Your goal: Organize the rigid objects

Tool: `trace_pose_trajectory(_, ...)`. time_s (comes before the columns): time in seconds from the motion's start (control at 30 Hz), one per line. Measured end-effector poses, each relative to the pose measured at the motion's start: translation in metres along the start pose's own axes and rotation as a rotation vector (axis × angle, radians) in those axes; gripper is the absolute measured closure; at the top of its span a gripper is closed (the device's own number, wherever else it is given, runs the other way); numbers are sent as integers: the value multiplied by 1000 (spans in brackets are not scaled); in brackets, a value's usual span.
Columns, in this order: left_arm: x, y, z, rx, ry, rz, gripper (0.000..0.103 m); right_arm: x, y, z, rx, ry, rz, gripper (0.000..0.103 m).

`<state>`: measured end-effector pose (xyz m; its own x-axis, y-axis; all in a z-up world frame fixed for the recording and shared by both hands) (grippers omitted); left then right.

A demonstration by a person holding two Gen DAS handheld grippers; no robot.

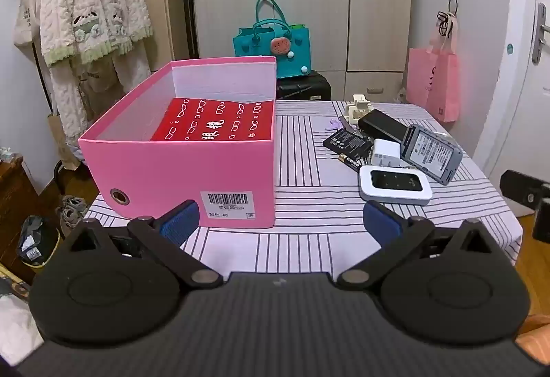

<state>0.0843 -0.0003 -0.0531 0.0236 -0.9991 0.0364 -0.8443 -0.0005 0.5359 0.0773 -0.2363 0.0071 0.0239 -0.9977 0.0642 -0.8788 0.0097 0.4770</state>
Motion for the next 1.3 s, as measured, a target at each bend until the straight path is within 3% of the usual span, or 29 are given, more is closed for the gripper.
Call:
trace_pose_trajectory(0.73, 1, -3, 10, 31, -27, -11, 0, 6, -9, 18, -1, -22, -34, 4)
trace_pose_trajectory(1.3, -11, -13, 20, 63, 19, -29, 0, 9, -16, 34, 48, -49, -44, 4)
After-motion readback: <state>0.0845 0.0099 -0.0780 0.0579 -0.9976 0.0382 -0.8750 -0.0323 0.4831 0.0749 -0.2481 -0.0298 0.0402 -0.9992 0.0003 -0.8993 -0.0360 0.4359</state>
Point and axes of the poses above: each gripper's, at about its wrist camera, not at the fingertips, and y roughly against the way its jaws point, x to its right, z to its underside, the point moved 10 cm from there along -y, roughly the way its jaws point, and after that the axes turned 4 degrees about y, right-handed, at the moved point
